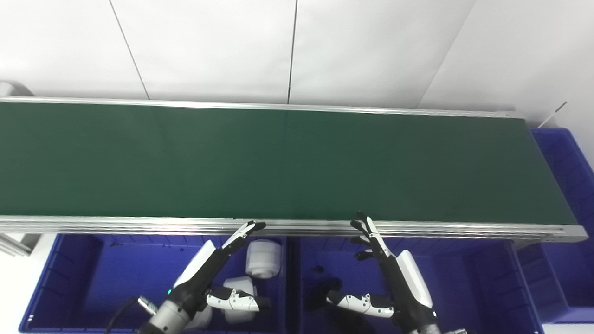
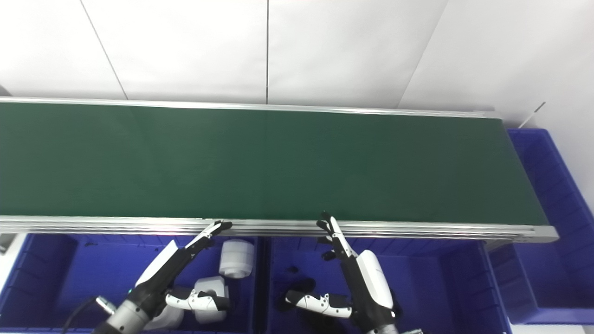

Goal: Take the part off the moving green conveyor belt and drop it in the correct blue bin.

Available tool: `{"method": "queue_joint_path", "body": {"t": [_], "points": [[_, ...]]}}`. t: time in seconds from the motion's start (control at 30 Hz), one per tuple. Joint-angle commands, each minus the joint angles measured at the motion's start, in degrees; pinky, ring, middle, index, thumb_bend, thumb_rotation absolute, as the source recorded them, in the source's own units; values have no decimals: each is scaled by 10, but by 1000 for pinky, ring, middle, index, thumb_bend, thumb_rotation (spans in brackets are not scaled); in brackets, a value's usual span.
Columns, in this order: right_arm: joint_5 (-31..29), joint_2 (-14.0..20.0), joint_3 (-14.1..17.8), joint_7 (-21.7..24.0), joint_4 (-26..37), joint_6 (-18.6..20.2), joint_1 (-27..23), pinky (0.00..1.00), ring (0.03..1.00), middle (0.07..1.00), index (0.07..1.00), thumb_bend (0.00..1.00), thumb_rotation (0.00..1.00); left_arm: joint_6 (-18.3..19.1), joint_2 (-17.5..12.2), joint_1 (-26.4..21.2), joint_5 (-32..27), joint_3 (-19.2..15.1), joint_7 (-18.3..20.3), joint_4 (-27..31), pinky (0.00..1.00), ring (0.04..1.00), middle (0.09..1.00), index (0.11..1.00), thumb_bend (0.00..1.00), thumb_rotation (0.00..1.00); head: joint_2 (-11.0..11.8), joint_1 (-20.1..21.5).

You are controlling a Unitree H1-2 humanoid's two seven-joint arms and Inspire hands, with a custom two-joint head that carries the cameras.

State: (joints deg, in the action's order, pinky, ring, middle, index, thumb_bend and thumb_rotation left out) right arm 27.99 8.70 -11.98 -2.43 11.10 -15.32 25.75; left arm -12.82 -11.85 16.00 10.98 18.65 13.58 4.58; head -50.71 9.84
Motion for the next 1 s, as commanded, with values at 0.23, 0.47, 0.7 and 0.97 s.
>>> {"method": "queue_joint_path", "body": {"t": [0.23, 0.47, 0.7, 0.97], "points": [[-20, -6, 0, 22, 40, 22, 7, 705, 847, 927, 1000, 840, 536, -98, -5, 4, -120, -10, 34, -12, 965, 992, 998, 990, 835, 465, -8, 15], [-77, 6, -4, 49, 41, 6, 9, 767, 885, 949, 1000, 859, 704, -87, -6, 16, -165, -18, 51, -2, 968, 992, 1000, 1000, 810, 650, -15, 16], [-111, 16, -4, 68, 43, 3, 10, 779, 897, 957, 1000, 881, 748, -82, 5, 26, -150, -30, 38, 6, 973, 1000, 1000, 1000, 756, 675, -20, 16], [-78, 12, -1, 62, 57, 14, 19, 763, 883, 965, 1000, 864, 749, -91, 13, 26, -133, -39, 37, -3, 982, 1000, 1000, 1000, 752, 654, -16, 19]]}}
